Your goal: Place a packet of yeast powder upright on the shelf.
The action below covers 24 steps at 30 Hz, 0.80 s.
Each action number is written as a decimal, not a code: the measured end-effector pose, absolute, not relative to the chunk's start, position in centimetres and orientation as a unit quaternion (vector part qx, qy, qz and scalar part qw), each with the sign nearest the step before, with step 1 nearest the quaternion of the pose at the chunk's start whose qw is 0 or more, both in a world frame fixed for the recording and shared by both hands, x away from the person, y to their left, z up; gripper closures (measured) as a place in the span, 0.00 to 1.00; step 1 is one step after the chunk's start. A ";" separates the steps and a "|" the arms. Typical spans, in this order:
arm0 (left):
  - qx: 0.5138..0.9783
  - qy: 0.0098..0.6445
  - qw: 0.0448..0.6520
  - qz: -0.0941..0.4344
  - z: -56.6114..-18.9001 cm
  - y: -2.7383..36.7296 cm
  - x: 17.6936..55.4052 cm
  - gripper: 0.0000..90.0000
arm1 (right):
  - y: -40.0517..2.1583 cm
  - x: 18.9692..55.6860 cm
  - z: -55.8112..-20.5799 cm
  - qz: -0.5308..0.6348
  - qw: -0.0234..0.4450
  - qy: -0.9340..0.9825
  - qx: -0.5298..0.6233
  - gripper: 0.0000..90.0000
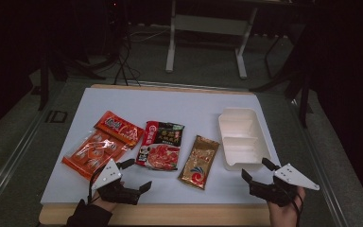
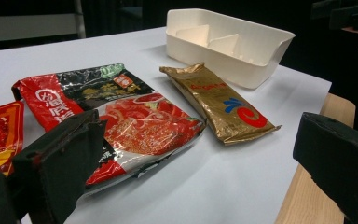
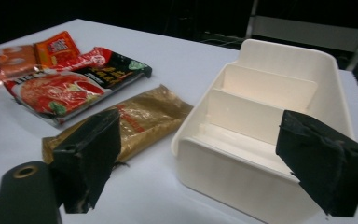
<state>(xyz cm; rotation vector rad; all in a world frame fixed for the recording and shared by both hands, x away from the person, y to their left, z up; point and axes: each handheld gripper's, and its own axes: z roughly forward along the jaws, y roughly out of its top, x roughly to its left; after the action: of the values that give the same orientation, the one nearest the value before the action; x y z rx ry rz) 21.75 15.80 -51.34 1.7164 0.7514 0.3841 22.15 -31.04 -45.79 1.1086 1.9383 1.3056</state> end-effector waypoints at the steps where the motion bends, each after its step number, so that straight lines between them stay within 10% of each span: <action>1: 0.733 0.320 0.577 0.164 -51.3 15.8 21.7 0.02 | -31.0 22.2 -45.8 0.485 0.267 0.723 0.412 0.15; 24: 0.732 0.319 0.579 0.162 -51.3 15.6 21.5 0.02 | -29.5 21.9 -45.5 0.430 0.254 0.749 0.435 0.15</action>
<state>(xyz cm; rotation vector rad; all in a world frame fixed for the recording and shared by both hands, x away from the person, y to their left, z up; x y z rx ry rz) 21.49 15.58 -51.26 1.7117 0.7465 0.3790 21.86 -29.50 -45.54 1.1824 2.0346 1.1681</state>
